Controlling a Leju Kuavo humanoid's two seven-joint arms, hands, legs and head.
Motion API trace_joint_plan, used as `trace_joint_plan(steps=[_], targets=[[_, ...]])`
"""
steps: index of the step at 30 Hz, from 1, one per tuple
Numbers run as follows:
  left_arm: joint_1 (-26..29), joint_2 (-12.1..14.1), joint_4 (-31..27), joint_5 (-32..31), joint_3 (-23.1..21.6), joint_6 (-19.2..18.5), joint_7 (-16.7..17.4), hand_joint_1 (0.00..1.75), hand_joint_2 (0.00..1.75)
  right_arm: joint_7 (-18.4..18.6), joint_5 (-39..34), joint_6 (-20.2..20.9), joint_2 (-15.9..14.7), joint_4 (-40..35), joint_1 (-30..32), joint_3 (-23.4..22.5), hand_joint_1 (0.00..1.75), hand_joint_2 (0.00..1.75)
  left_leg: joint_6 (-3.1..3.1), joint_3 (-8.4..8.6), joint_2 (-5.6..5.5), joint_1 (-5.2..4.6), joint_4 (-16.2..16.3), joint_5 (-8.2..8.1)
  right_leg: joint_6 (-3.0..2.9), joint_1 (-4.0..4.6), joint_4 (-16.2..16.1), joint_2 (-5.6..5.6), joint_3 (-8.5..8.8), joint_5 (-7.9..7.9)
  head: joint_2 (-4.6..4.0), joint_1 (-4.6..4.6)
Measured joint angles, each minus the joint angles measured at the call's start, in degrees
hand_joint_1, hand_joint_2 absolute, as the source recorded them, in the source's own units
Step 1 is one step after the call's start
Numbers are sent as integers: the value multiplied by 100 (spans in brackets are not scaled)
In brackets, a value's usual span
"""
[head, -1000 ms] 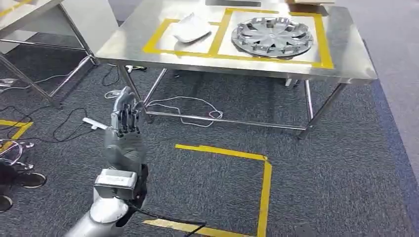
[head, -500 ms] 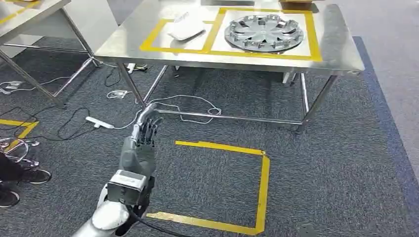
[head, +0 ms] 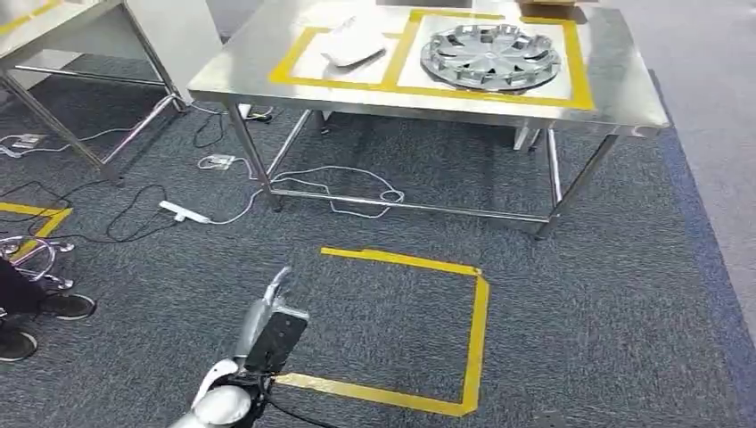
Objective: Take the parts from the cabinet and place them on the table.
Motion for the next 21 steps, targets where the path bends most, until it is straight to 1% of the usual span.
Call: trace_joint_plan(steps=[1, 2, 4, 5, 6, 7, 8, 9, 10, 11, 12, 13, 14, 15, 16, 17, 18, 19, 20, 21], targets=[[-53, -24, 292, 100, 49, 29, 64, 0, 0, 0, 0, 2, 0, 2, -8, 0, 0, 0, -31, -31, -5, -47, 31, 9, -26, 25, -127, 15, 49, -59, 0, 7], [-136, -44, 738, 244, 103, 70, 152, 0, 0, 2, 2, 2, 0, 2, -7, 2, 0, 0, -65, -50, -5, -46, 29, 36, -82, 20, -108, 17, 55, -31, 2, -22], [-206, -79, 1525, 423, 234, 75, 283, 0, 0, 11, -11, 0, 0, 2, 14, -4, 0, 0, -129, -59, -1, -24, 24, 79, -136, 44, -76, 37, 30, -2, 2, -9], [-224, -74, 1906, 475, 310, 92, 372, 0, 0, 13, -26, 0, 0, 2, 25, -15, 0, 0, -152, -64, 0, -29, 39, 87, -188, 19, -102, 43, 15, 41, 2, -4], [-210, -70, 2230, 508, 372, 101, 407, 0, 0, 18, -39, 0, 0, 2, 25, -31, 0, 0, -192, -109, -14, -16, 114, -39, -234, -3, -111, 43, 7, 77, 0, -19], [-210, -64, 2447, 519, 407, 105, 412, 0, 0, 17, -48, 0, 0, 2, 26, -35, 0, 0, -232, -206, -21, -9, 360, -260, -267, -6, -110, 42, -20, 97, 0, -55], [-222, -63, 2643, 525, 451, 90, 475, 0, 0, 15, -70, 2, 0, 2, 32, -37, 0, 0, -268, -384, -23, 7, 794, -531, -282, -4, -108, 37, -48, 109, 2, -52], [-233, -70, 2844, 543, 481, 44, 579, 0, 0, 17, -103, 4, 0, 2, 38, -39, 0, 0, -290, -574, -23, 14, 1266, -763, -295, 3, -105, 22, -75, 120, 0, -50], [-236, -77, 3004, 560, 494, 20, 671, 0, 0, 20, -116, 5, 0, 2, 45, -48, 0, 0, -300, -723, -23, 18, 1665, -921, -300, 6, -102, 24, -98, 130, 2, -52], [-220, -79, 3176, 622, 518, 2, 814, 0, 0, 39, -138, 7, -2, 2, 48, -70, 0, 0, -297, -764, -23, 24, 1836, -943, -300, 12, -100, 37, -111, 140, 0, -48], [-190, -90, 3294, 685, 558, -2, 937, 0, 0, 59, -155, 9, -2, 2, 49, -83, 0, 0, -283, -670, -23, 27, 1736, -831, -294, 20, -99, 64, -117, 146, 0, -53], [-167, -94, 3403, 702, 610, -9, 993, 0, 0, 63, -173, 13, -2, 2, 52, -92, 0, 0, -255, -467, -29, 25, 1397, -618, -288, 31, -98, 98, -118, 150, 2, -50], [-165, -94, 3499, 742, 638, -13, 1047, 0, 0, 66, -175, 11, 0, 2, 51, -109, 0, 0, -212, -195, -62, 19, 904, -368, -281, 41, -97, 138, -113, 156, 0, -55], [-170, -94, 3576, 781, 661, -2, 1157, 0, 0, 74, -186, 11, 0, 2, 46, -125, 0, 0, -150, 77, -226, 12, 394, -149, -272, 33, -97, 185, -114, 161, 0, -50], [-172, -68, 3683, 827, 713, 16, 1315, 0, 0, 79, -186, 11, 13, 2, 35, -133, 0, 0, -67, 210, -490, 17, 159, -172, -247, 50, -81, 206, -142, 169, 2, -33], [-148, -101, 3757, 853, 756, 48, 1473, 0, 0, 105, -188, 4, 11, 2, 12, -142, 0, 0, -77, 216, -444, 15, 76, -171, -218, 35, -59, 271, -186, 185, 0, -50], [-142, -107, 3814, 853, 778, 68, 1603, 0, 0, 120, -190, 9, 11, 2, 11, -144, 0, 0, -53, 206, -391, -4, 69, -208, -184, 23, -47, 314, -239, 206, 2, -64], [-133, -109, 3857, 851, 780, 81, 1649, 0, 0, 129, -192, 11, 13, 4, 30, -149, 0, 0, -33, 201, -350, -8, 36, -235, -146, 13, -51, 353, -273, 229, 0, -63], [-134, -120, 3877, 851, 785, 107, 1666, 0, 0, 138, -190, 11, 13, 4, 53, -155, 0, 0, -18, 203, -306, 22, -21, -210, -105, 40, -69, 391, -283, 249, 0, -55], [-139, -153, 3899, 851, 800, 129, 1688, 0, 0, 140, -190, 9, 4, 4, 70, -164, 0, 0, -7, 227, -225, 61, -86, -171, -89, 34, -10, 337, -352, 172, 0, -61]])
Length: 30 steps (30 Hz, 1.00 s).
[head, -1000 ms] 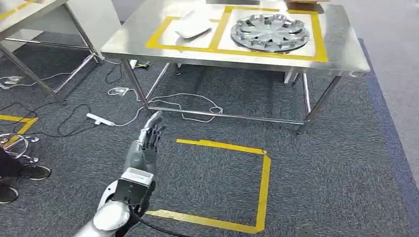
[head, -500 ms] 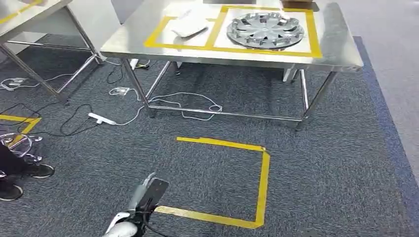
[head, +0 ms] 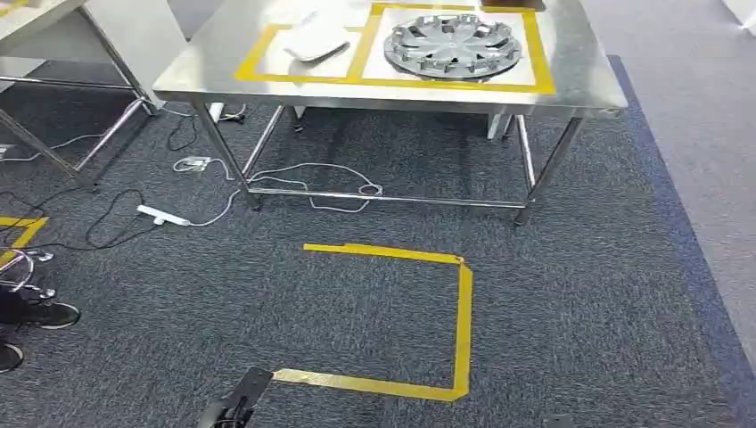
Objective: Take the parts from the cabinet and place them on the table.
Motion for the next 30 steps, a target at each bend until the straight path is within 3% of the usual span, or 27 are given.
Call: trace_joint_plan(steps=[1, 2, 4, 5, 6, 7, 8, 9, 10, 11, 14, 15, 16, 17, 18, 19, 20, 21, 22, 23, 24, 25, 26, 29, 30], targets=[[0, -17, 24, 0, 20, 20, 4, 0, 0, 2, 0, -5, 0, 0, 3, -7, 0, 0, 30, -4, 35, 0, -16, 6, 34, 7, 188, -126, -81, -165, 0, 56], [1, -24, 48, 0, 24, 20, 9, 0, 0, 2, 2, 0, 0, 0, -3, -7, 0, 0, 33, -8, 89, -5, -14, 8, 63, -14, 570, -200, -250, -385, 2, 81], [17, -54, 94, 2, 37, 26, 15, 0, 0, 2, 2, 0, 0, 0, -4, -7, 0, 0, 36, -18, 234, -25, -12, 6, 120, -31, 1524, -259, -675, -799, 2, 70], [18, -55, 114, 2, 57, 24, 15, 0, 0, 4, 2, 0, 0, 0, 13, -7, 0, 0, 36, -21, 301, -29, -9, 6, 140, -33, 1764, -267, -774, -838, 0, 70], [17, -59, 125, 2, 70, 26, 15, 0, 0, 9, 2, 0, 0, 0, 30, -9, 0, 0, 36, -18, 359, -32, -9, 5, 147, -36, 1684, -273, -717, -733, 0, 68], [12, -65, 133, 0, 74, 31, 15, 0, 0, 11, 2, 0, 0, 0, 36, -13, 0, 0, 34, -13, 409, -34, -6, 5, 149, -41, 1365, -294, -540, -535, 0, 70], [8, -70, 138, 0, 79, 33, 15, 0, 0, 11, 2, 0, 0, 0, 33, -15, 0, 0, 28, -5, 463, -35, -4, 0, 140, -43, 832, -353, -252, -277, 0, 70], [3, -90, 140, 0, 81, 50, 15, 0, 0, 13, 4, 0, 0, 0, 24, -17, 0, 0, 16, 12, 511, -39, 0, -7, 126, -43, 255, -489, 78, -51, 0, 68], [1, -94, 142, 0, 83, 83, 15, 0, 0, 17, 7, 0, 0, 0, 4, -17, 0, 0, -8, 20, 548, -81, 9, -18, 115, -8, -78, -800, 241, -103, 0, 77], [1, -114, 144, -4, 83, 142, 9, 0, 0, 20, 13, 0, 0, 0, -12, -17, 0, 0, -38, 8, 586, -109, 44, -33, 24, -4, -106, -722, 269, -64, 0, 59], [-10, -155, 153, -250, 61, 359, -107, 0, 0, 0, 13, 31, -2, 0, 26, -20, 0, 0, -99, 22, 711, -111, 39, -16, -53, 4, -82, -579, 166, -50, 0, 57], [-23, -157, 153, -271, 44, 395, -164, 0, 0, -9, 15, 31, -6, 0, 28, -28, 0, 0, -150, 2, 690, -100, 67, -79, -114, -41, -112, -526, 244, -10, 0, 68], [-34, -173, 153, -227, 41, 426, -210, 0, 0, -18, 26, 31, -4, -2, 14, -35, 0, 0, -192, -39, 474, -79, 226, -243, -143, -46, -113, -471, 216, 6, 0, 39], [-35, -192, 153, -157, 50, 466, -247, 0, 0, -15, 31, 31, -4, -2, -3, -39, 0, 0, -211, -179, 341, -56, 594, -501, -177, -46, -110, -411, 201, 28, 2, 37], [-24, -199, 155, -98, 68, 483, -262, 0, 0, -17, 44, 31, -4, -2, -9, -37, 0, 0, -225, -375, 276, -43, 1094, -763, -187, -46, -110, -340, 188, 35, 0, 37], [-15, -208, 157, -79, 70, 490, -275, 0, 0, -18, 50, 31, -4, 0, -5, -37, 0, 0, -234, -561, 248, -41, 1543, -953, -190, -45, -106, -276, 180, 40, 2, 37], [-11, -220, 161, -61, 72, 494, -286, 0, 0, -15, 57, 31, -4, 0, 7, -39, 0, 0, -237, -699, 244, -41, 1868, -1038, -192, -44, -103, -210, 177, 42, 2, 39], [-11, -227, 164, -61, 72, 496, -295, 0, 0, -13, 61, 31, -4, 0, 16, -44, 0, 0, -235, -703, 243, -38, 1879, -947, -190, -44, -96, -135, 178, 44, 0, 46], [-19, -229, 166, -61, 72, 496, -297, 0, 0, -11, 68, 31, -4, -2, 13, -48, 0, 0, -222, -600, 239, -35, 1659, -739, -187, -44, -87, -63, 178, 46, 0, 42], [-28, -229, 166, -66, 74, 500, -299, 0, 0, -11, 77, 31, -4, 0, 7, -48, 0, 0, -199, -400, 207, -34, 1225, -448, -185, -44, -69, 19, 179, 45, 0, 44], [-38, -234, 166, -68, 76, 500, -299, 0, 0, -11, 85, 31, 0, 0, 0, -48, 0, 0, -168, -167, 104, -33, 712, -161, -176, -44, -53, 101, 183, 40, 0, 37], [-41, -234, 168, -70, 76, 500, -304, 0, 0, -11, 90, 31, 4, 0, 0, -48, 0, 0, -132, -15, -189, -18, 331, -42, -164, -59, -45, 156, 161, 39, 0, 39], [-40, -236, 177, -70, 76, 503, -306, 0, 0, -11, 90, 31, 7, 0, -16, -48, 0, 0, -118, 4, -272, 0, 266, -70, -122, -15, 3, 206, 135, 34, 2, 50], [-57, -245, 183, -70, 76, 531, -315, 0, 0, -7, 90, 28, 7, 0, 16, -48, 0, 0, -105, -14, -164, -15, 189, -141, 5, -69, 5, 376, -20, 106, 0, 48], [-60, -262, 184, -70, 81, 540, -315, 0, 0, -4, 87, 26, 4, 0, 29, -48, 0, 0, -55, -4, -85, 26, 115, -102, 38, -52, 17, 356, -99, 86, 0, 41]])
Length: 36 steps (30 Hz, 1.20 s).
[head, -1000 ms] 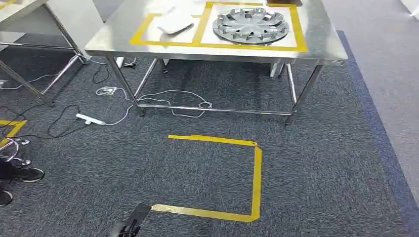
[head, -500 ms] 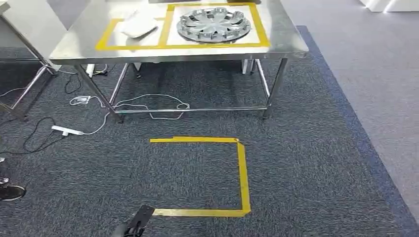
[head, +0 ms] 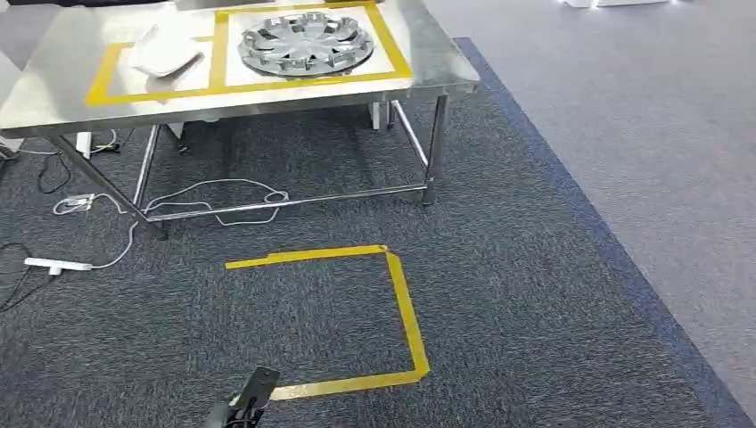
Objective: Take the parts from the cabinet and place them on the table.
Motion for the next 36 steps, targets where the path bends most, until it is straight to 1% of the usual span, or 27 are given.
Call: trace_joint_plan(steps=[1, 2, 4, 5, 6, 7, 9, 10, 11, 12, 14, 15, 17, 18, 20, 21, 23, 24, 25, 26, 29, 30, 31, 32, 33, 35, 36], targets=[[-5, 7, 2, 0, 7, 2, 2, 0, 0, 6, 0, -4, 0, 0, 8, -4, 0, 0, 29, 13, 72, 4, -18, 17, 31, 11, 97, -294, -27, -86, 0, 18], [1, -4, 2, 0, 9, 2, 2, 0, 0, 5, 4, -6, 0, 0, -11, -4, 0, 0, 55, 9, 127, -4, -19, 15, 68, 7, 400, -518, -163, -298, 0, 53], [32, -15, 13, 2, 11, 2, 22, 0, 0, 7, 31, -26, 0, 0, -40, 0, 0, 0, 64, 2, 314, -29, -16, 9, 121, -12, 1346, -618, -597, -754, 0, 42], [38, -15, 22, 2, 13, 7, 28, 0, 0, 7, 39, -28, 4, 2, -30, 2, 0, 0, 67, -5, 390, -32, -13, 7, 141, -16, 1689, -628, -753, -868, 2, 46], [39, -20, 31, 2, 13, 7, 39, 0, 0, 22, 50, -31, 7, 2, -16, 2, 0, 0, 66, -5, 455, -34, -12, 7, 151, -18, 1783, -633, -782, -845, 2, 46], [38, -24, 37, -2, 13, 17, 57, 0, 0, 28, 63, -42, 7, 2, 5, 2, 0, 0, 65, -1, 518, -35, -12, 6, 153, -18, 1619, -642, -676, -698, 0, 46], [36, -33, 46, -9, 13, 26, 87, 0, 0, 22, 94, -74, 9, 2, 1, 2, 0, 0, 49, 20, 643, -36, -10, -5, 117, -10, 649, -781, -133, -222, 2, 46], [39, -37, 46, -9, 13, 41, 90, 0, 0, 20, 118, -94, 11, 2, -18, 4, 0, 0, 29, 40, 698, -51, -9, -17, 89, 5, 163, -1018, 153, -77, 0, 50], [45, -39, 48, -7, 13, 42, 92, 0, 0, 17, 127, -98, 28, 2, -49, 11, 0, 0, -11, 33, 747, -106, 25, -43, 57, 72, -36, -1170, 241, -152, 0, 59], [46, -39, 52, -4, 13, 46, 90, 0, 0, 13, 133, -116, 31, 2, -66, 13, 0, 0, -45, 29, 787, -112, 23, -30, -6, 48, -2, -1082, 235, -129, 0, 20], [42, -39, 55, 13, 13, 57, 83, 0, 0, 33, 177, -160, 55, 2, -32, 24, 0, 0, -77, 37, 899, -107, 15, -18, -56, 67, 15, -983, 183, -126, 0, 26], [39, -39, 55, 20, 13, 59, 61, 0, 0, 50, 221, -179, 79, 2, -14, 48, 0, 0, -113, 49, 950, -104, 24, -40, -114, 45, -15, -916, 188, -92, 0, 35], [42, -35, 55, 61, 15, 50, 37, 0, 0, 74, 286, -197, 125, 2, -34, 79, 0, 0, -186, -65, 487, -56, 313, -328, -189, 14, -28, -800, 167, -44, 0, -4], [52, -33, 59, 74, 22, 30, 35, 0, 0, 74, 317, -197, 151, 2, -55, 109, 0, 0, -197, -233, 382, -45, 715, -571, -212, 14, -28, -735, 150, -31, 0, -7], [75, -26, 66, 90, 26, 26, 31, 0, 0, 74, 339, -195, 175, 2, -68, 153, 0, 0, -210, -642, 323, -45, 1626, -948, -237, 26, -23, -575, 123, -13, 0, -11], [78, -26, 68, 98, 28, 26, 28, 0, 0, 77, 341, -192, 175, 2, -60, 162, 0, 0, -210, -729, 322, -44, 1806, -954, -238, 34, -21, -501, 120, -11, 2, -7], [76, -26, 70, 107, 33, 33, 17, 0, 0, 92, 347, -173, 177, 2, -40, 192, 0, 0, -174, -534, 310, -45, 1384, -544, -234, 42, -7, -340, 124, -4, 2, -6], [74, -26, 72, 107, 33, 37, 15, 0, 0, 92, 350, -159, 179, 2, -41, 197, 0, 0, -143, -322, 247, -44, 938, -273, -227, 45, 1, -257, 129, 0, 0, -6], [77, -26, 72, 107, 33, 37, 15, 0, 0, 94, 350, -157, 190, 2, -41, 201, 0, 0, -102, -103, 80, -44, 466, -36, -218, 42, 9, -183, 129, 4, 0, -11], [80, -22, 90, 116, 35, 42, 15, 0, 0, 105, 350, -157, 206, 2, -50, 203, 0, 0, -47, 1, -184, -35, 228, -33, -191, 62, 27, -130, 105, 12, 0, 0], [73, -26, 100, 116, 35, 72, 20, 0, 0, 127, 326, -160, 210, 4, -8, 208, 0, 0, -38, 10, -100, -50, 99, -78, -83, 12, 40, 38, -20, 66, 0, -4], [73, -28, 101, 114, 35, 87, 20, 0, 0, 133, 323, -162, 210, 4, 21, 205, 0, 0, -3, 17, -54, -45, 60, -48, -38, 17, 28, 89, -34, 82, 2, -4], [69, -37, 103, 105, 42, 101, 22, 0, 0, 140, 317, -164, 208, 4, 42, 205, 0, 0, 37, 38, 59, 9, -12, -2, -21, 16, 84, 11, -95, 33, 2, -7], [70, -35, 103, 92, 46, 103, 22, 0, 0, 142, 306, -162, 208, 4, 47, 205, 0, 0, 55, 42, 102, -2, -27, 8, 4, 56, 269, -292, -182, -113, 0, 37], [81, -37, 111, 79, 46, 101, 30, 0, 0, 142, 297, -149, 208, 4, 28, 205, 0, 0, 74, 37, 187, -10, -25, 6, 37, 44, 694, -483, -387, -358, 0, 65], [112, -33, 146, 72, 44, 116, 68, 0, 0, 142, 271, -118, 208, 4, 19, 205, 0, 0, 81, 30, 383, -26, -23, -1, 77, 21, 1615, -614, -814, -750, 0, 53], [113, -22, 157, 70, 44, 116, 77, 0, 0, 144, 267, -118, 208, 4, 35, 205, 0, 0, 80, 25, 456, -27, -20, -2, 94, 7, 1821, -631, -904, -786, 0, 57]])
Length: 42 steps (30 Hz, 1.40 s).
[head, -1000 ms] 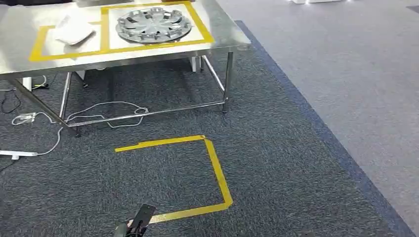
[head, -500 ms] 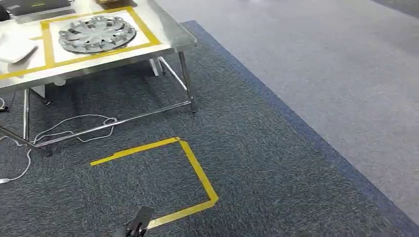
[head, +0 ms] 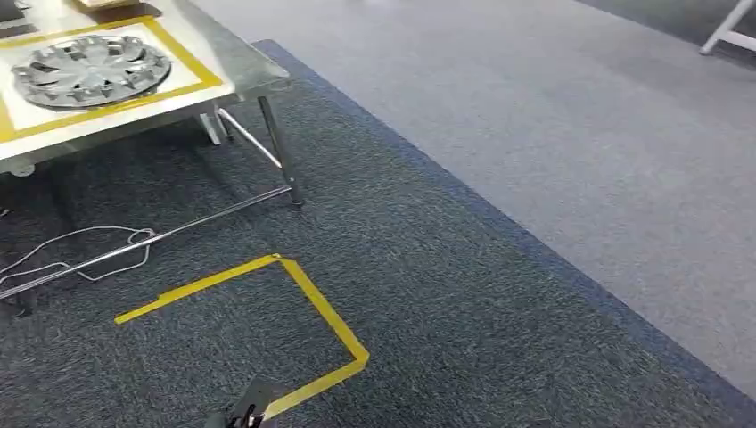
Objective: Take the parts from the cabinet and place them on the table.
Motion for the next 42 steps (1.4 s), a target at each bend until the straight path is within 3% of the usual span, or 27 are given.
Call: trace_joint_plan(steps=[1, 3, 4, 5, 6, 9, 10, 12, 14, 15, 16, 18, 19, 20, 21, 23, 25, 26, 27, 29, 31, 32, 34, 35, 36, 40, 42], targets=[[-2, 7, 11, 0, 0, 2, 4, 0, 0, 13, -15, 0, 0, 0, 28, 0, 0, 0, -2, 2, 64, 0, 0, -1, 12, -15, -66, -12, 54, 90, 0, -2], [-10, 15, 17, 0, -2, 20, 2, 0, 0, 44, -33, -4, 0, -2, 65, -4, 0, 0, -28, 20, 192, 1, 3, -18, 8, -27, -948, -107, 557, 546, 0, 0], [-10, 17, 22, -4, -7, 22, 2, 0, 0, 46, -44, -13, -4, -2, 61, -9, 0, 0, -50, 40, 250, 1, 4, -33, 1, -26, -1478, -257, 870, 736, 0, 2], [-6, 35, 28, -18, -13, 20, 2, 0, 0, 46, -55, -24, -7, -7, 41, -11, 0, 0, -82, 53, 296, -33, 11, -52, -10, 14, -1781, -546, 1022, 658, 0, 4], [-7, 39, 35, -26, -20, 17, -4, 0, 0, 31, -70, -37, -7, -9, 22, -13, 0, 0, -122, 51, 348, -64, 42, -74, -88, 24, -1808, -473, 1060, 691, 0, -11], [-31, 61, 41, -59, -35, -37, 43, 0, 0, -92, -289, -234, -7, -9, 68, -50, 0, 0, -185, 81, 507, -56, 29, -71, -169, 43, -1789, -288, 996, 701, 0, -9], [-40, 61, 41, -72, -44, -44, 57, 0, 0, -131, -343, -282, -4, -9, 71, -81, 0, 0, -241, 69, 426, -32, 56, -131, -223, -3, -1816, -231, 1023, 738, 2, -9], [-37, 55, 41, -105, -68, -76, 83, 0, 0, -201, -404, -350, -7, -26, 53, -153, 0, 0, -267, -99, -10, -10, 530, -506, -277, -2, -1814, -121, 1006, 757, 0, -37], [-16, 55, 46, -105, -74, -92, 101, 0, 0, -234, -428, -363, -7, -28, 43, -171, 0, 0, -267, -539, -128, -6, 1534, -970, -309, 12, -1812, 43, 991, 768, 2, -39], [-14, 55, 48, -105, -79, -96, 111, 0, 0, -243, -439, -369, -7, -33, 53, -183, 0, 0, -262, -686, -134, -5, 1832, -1031, -312, 20, -1811, 124, 989, 770, 0, -35], [-17, 57, 48, -105, -83, -96, 118, 0, 0, -245, -439, -380, -7, -33, 62, -206, 0, 0, -253, -695, -135, -6, 1838, -944, -314, 27, -1810, 201, 994, 773, 0, -31], [-29, 59, 48, -114, -116, -96, 105, 0, 0, -245, -431, -409, -7, -33, 72, -232, 0, 0, -204, -422, -167, -6, 1200, -442, -307, 35, -1805, 375, 1009, 779, 0, -31], [-37, 59, 48, -114, -136, -96, 72, 0, 0, -245, -420, -420, -7, -33, 71, -247, 0, 0, -171, -208, -266, -6, 721, -172, -295, 37, -1804, 462, 1022, 786, 2, -39], [-44, 59, 48, -112, -151, -88, 37, 0, 0, -241, -420, -428, -7, -33, 71, -260, 0, 0, -132, -44, -536, -2, 327, 3, -287, 32, -1804, 522, 1015, 791, 0, -33], [-48, 66, 48, -107, -157, -81, 15, 0, 0, -225, -417, -428, -9, -33, 65, -269, 0, 0, -102, -16, -729, 30, 192, -21, -245, 66, -1752, 582, 983, 791, 0, -24], [-103, 50, 46, -57, -166, -74, -70, 0, 0, -179, -404, -431, -39, -42, 100, -278, 0, 0, -136, -3, -651, 1, 126, -86, -165, 8, -1760, 705, 872, 835, 2, -24], [-132, 39, 24, -42, -162, -66, -216, 0, 0, -83, -374, -428, -89, -39, 169, -293, 0, 0, -83, 11, -529, 31, 37, -25, -87, 2, -1770, 789, 791, 849, 0, -28], [-154, 33, 15, -13, -157, -66, -284, 0, 0, -22, -343, -424, -111, -39, 194, -299, 0, 0, -62, 30, -434, 31, 16, -6, -69, 17, -1634, 437, 744, 746, 0, -20], [-163, 15, 15, 2, -155, -66, -328, 0, 0, 35, -321, -413, -136, -39, 191, -302, 0, 0, -30, 28, -365, 25, 15, -14, -44, 22, -1333, 214, 602, 551, 2, 9], [-154, -2, 15, 28, -149, -66, -348, 0, 0, 116, -277, -389, -177, -39, 171, -299, 0, 0, -22, 28, -165, 4, 19, -21, 4, 7, -432, 50, 166, 125, 0, -2], [-162, -9, 15, 16, -146, -79, -267, 0, 0, 199, -227, -363, -201, -39, 192, -301, 0, 0, -23, 24, 14, 0, 21, -30, 37, -15, 4, -1, -34, 44, 2, 0], [-168, -13, 15, 0, -149, -81, -219, 0, 0, 212, -221, -348, -221, -39, 215, -302, 0, 0, -30, 28, 87, 0, 21, -37, 44, -21, -196, -17, 85, 198, 2, 0], [-173, -28, 15, -9, -153, -98, -175, 0, 0, 227, -212, -341, -249, -39, 230, -304, 0, 0, -63, 59, 215, 1, 22, -60, 34, -23, -1179, -165, 648, 646, 0, 0], [-173, -33, 15, -11, -153, -98, -171, 0, 0, 234, -212, -341, -260, -39, 220, -304, 0, 0, -93, 87, 266, -15, 25, -79, 23, -16, -1666, -407, 933, 748, 0, 4], [-175, -33, 15, -13, -153, -101, -166, 0, 0, 236, -210, -337, -260, -39, 192, -304, 0, 0, -137, 78, 320, -64, 46, -108, -33, 40, -1758, -462, 1028, 684, 0, 4], [-207, -28, 15, -81, -168, -98, 184, 0, 0, 234, -291, -328, -264, -39, 215, -306, 0, 0, -236, 120, 489, -43, 41, -128, -187, 36, -1774, -225, 964, 732, 0, -9], [-199, -28, 15, -195, -219, -57, 418, 0, 0, 173, -496, -334, -264, -42, 188, -367, 0, 0, -286, -11, 56, -7, 391, -435, -264, 11, -1789, -117, 973, 763, 0, -42]])
